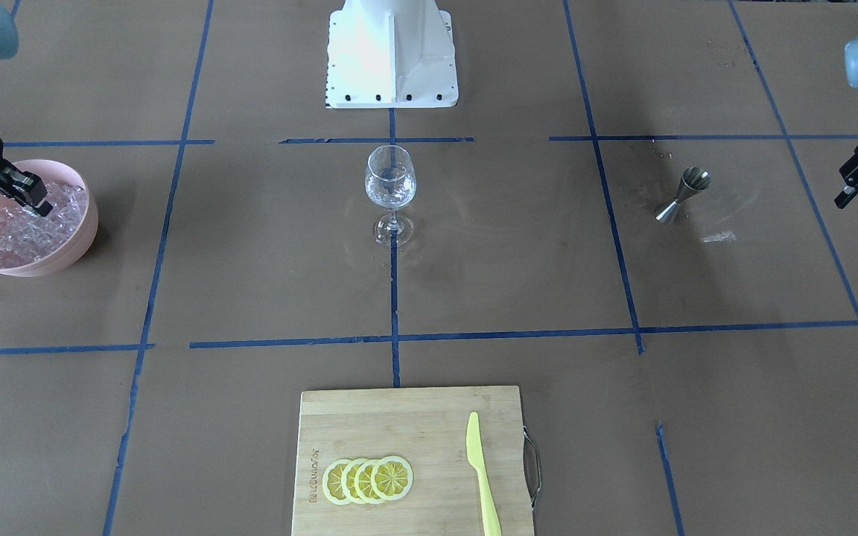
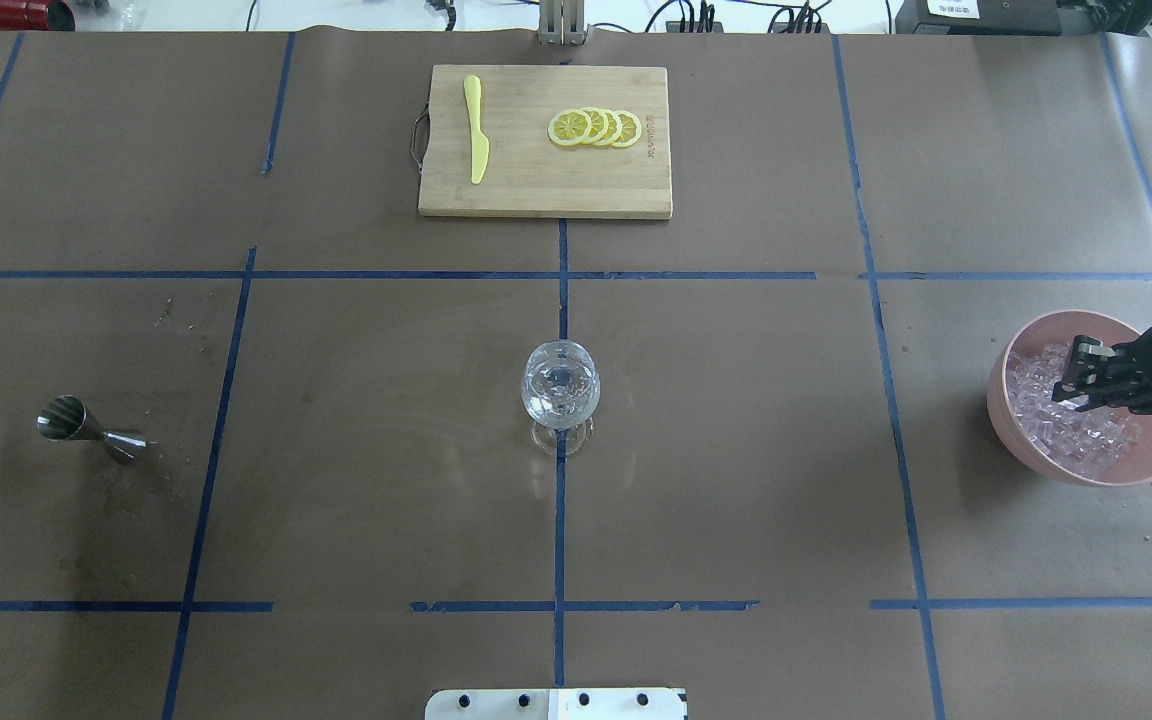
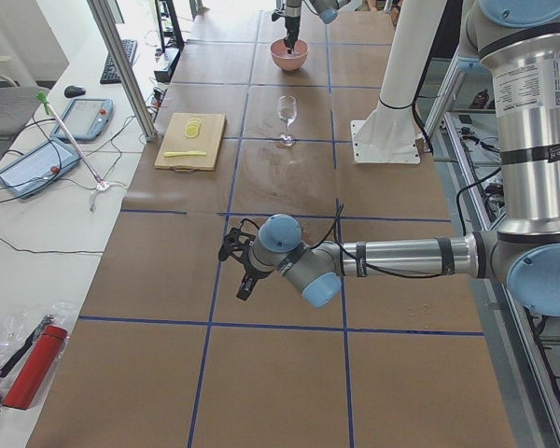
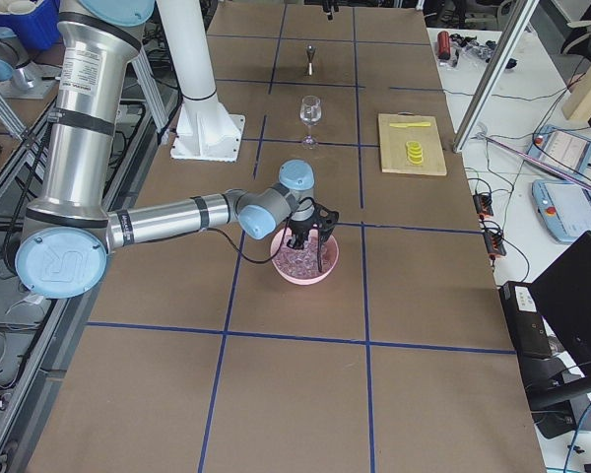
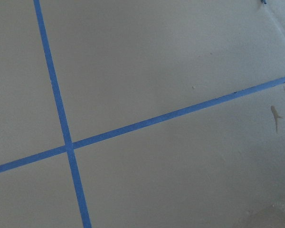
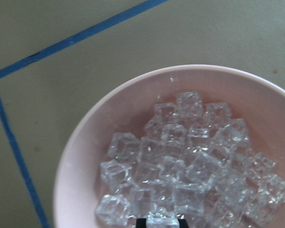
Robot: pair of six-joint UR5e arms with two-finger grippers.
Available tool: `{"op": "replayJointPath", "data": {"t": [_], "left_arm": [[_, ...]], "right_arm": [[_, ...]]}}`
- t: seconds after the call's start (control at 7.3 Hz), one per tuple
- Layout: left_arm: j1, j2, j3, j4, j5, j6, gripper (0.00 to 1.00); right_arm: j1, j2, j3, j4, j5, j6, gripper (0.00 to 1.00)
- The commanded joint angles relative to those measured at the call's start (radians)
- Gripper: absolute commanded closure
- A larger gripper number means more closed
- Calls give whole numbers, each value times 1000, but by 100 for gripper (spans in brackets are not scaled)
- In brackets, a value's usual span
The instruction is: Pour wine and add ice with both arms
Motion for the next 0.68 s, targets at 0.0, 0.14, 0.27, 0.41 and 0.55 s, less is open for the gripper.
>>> {"op": "replayJointPath", "data": {"t": [0.0,0.14,0.27,0.41,0.55], "left_arm": [[1,5,-1,-7,1,0,0],[1,4,1,-7,2,-1,0],[-1,6,-1,-7,1,-3,0],[-1,6,-1,-7,1,-4,0],[-1,6,-1,-7,1,-4,0]], "right_arm": [[22,115,87,-63,21,49,100],[6,265,93,-188,14,109,100],[-42,404,98,-301,6,169,100],[-109,547,96,-394,-29,256,100],[-222,702,87,-505,-110,367,100]]}}
